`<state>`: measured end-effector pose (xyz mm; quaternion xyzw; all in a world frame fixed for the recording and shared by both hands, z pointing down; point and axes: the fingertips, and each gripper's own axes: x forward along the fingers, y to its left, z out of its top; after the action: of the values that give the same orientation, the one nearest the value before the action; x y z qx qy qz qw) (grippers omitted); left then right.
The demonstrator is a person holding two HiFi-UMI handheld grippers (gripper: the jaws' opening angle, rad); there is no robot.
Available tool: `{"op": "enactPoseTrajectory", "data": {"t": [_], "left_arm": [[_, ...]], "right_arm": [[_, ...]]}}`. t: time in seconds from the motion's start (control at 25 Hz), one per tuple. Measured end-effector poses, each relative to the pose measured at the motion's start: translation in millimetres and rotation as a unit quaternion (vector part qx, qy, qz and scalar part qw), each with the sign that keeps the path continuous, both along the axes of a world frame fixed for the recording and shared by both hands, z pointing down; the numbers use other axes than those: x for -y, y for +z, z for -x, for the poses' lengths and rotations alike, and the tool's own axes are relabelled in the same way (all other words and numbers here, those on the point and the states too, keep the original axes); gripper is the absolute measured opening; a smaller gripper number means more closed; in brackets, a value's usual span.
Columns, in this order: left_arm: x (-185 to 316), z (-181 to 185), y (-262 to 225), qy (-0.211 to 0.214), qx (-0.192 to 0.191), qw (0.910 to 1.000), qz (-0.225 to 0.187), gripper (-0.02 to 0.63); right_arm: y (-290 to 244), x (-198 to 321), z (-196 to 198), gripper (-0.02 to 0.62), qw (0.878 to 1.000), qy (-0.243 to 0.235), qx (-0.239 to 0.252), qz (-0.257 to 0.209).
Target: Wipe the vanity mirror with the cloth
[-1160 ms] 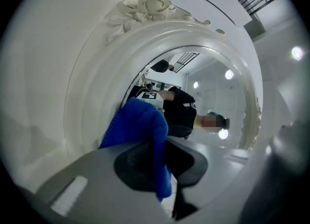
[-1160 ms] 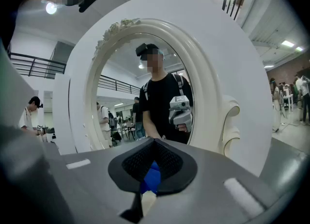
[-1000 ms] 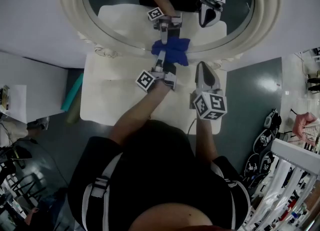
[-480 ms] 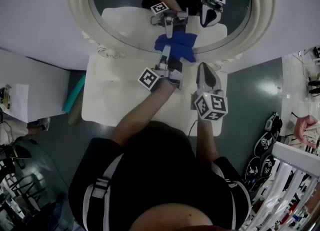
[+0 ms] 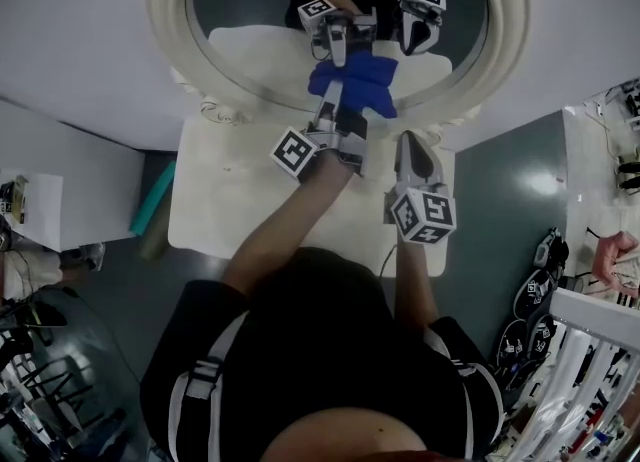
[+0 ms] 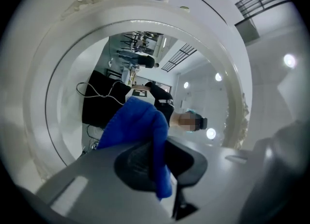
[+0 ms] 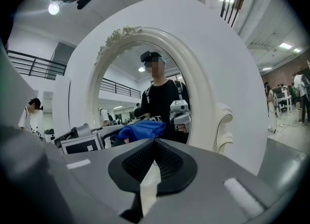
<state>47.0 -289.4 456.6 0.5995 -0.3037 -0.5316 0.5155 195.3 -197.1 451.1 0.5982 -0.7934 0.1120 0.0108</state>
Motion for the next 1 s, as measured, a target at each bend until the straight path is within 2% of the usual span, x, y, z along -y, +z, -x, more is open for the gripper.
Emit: {"op": "enactPoseTrajectory", "data": {"t": [0.36, 0.52, 1.0], "left_arm": [[-1, 3, -73, 0.008, -0.018, 0.9985, -0.051, 0.038], [0, 2, -113, 0.007, -0.003, 0.9965, -0.084, 0.038], [-4, 5, -148, 0.003, -0.017, 0.9965, -0.082, 0.038]], "right_arm": [[-4, -6, 1, 0.000, 1.000, -0.002, 0.002, -0.008], [-5, -6, 3, 0.000, 1.000, -0.002, 0.004, -0.009], [5, -16, 3, 0.000, 1.000, 0.003, 0.007, -0.014]]}}
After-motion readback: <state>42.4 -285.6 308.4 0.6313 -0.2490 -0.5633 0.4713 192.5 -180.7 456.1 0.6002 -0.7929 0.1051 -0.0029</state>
